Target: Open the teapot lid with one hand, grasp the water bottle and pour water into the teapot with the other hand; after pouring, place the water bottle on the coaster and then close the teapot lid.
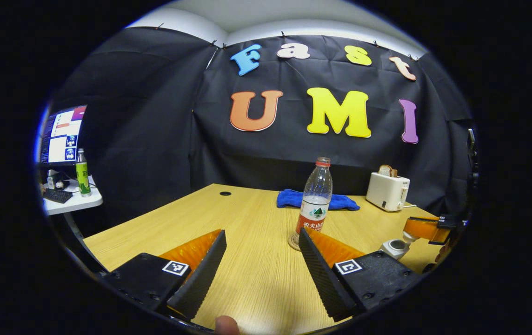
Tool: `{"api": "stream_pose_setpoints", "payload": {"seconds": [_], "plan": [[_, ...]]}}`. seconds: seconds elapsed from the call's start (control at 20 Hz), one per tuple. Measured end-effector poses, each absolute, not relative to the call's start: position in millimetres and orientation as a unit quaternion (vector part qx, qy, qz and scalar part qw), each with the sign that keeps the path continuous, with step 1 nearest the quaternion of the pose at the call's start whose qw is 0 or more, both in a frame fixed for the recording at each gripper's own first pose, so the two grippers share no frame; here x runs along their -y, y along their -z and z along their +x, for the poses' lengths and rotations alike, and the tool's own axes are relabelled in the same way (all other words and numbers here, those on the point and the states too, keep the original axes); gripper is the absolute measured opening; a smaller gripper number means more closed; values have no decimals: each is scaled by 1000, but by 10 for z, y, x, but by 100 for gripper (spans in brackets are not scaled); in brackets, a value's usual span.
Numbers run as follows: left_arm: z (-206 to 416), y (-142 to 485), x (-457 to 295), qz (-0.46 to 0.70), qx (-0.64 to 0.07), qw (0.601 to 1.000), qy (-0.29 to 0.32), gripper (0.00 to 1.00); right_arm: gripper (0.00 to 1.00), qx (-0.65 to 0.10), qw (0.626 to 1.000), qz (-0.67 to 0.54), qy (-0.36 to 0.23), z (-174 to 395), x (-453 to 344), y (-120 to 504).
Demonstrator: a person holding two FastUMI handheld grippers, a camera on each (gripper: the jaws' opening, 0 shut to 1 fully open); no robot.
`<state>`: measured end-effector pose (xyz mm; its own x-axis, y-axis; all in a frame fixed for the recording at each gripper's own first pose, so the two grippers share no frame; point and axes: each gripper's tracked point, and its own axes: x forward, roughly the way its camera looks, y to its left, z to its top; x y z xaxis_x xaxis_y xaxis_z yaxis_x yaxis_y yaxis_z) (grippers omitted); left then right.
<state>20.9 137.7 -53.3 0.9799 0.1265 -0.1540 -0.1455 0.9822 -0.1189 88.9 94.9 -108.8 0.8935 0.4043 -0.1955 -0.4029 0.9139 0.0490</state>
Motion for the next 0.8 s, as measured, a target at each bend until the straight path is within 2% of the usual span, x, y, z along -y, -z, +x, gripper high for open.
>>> {"api": "stream_pose_setpoints", "payload": {"seconds": [0.4, 0.45, 0.5, 0.7, 0.8], "plan": [[48, 423, -1394, -52, -53, 995, -73, 98, 0, -113, 972, -4, -206, 988, -1017, 1281], [72, 437, -1369, -52, -53, 995, -71, 98, 2, -113, 972, -3, -206, 986, -1024, 1302], [82, 444, -1350, -51, -54, 995, -70, 98, 0, -114, 972, -4, -205, 992, -1021, 1312], [83, 414, -1318, -48, -52, 995, -67, 98, 2, -115, 973, 0, -201, 985, -1002, 1363], [76, 381, -1278, -46, -50, 996, -64, 98, 0, -119, 973, -7, -199, 974, -1005, 1405]]}}
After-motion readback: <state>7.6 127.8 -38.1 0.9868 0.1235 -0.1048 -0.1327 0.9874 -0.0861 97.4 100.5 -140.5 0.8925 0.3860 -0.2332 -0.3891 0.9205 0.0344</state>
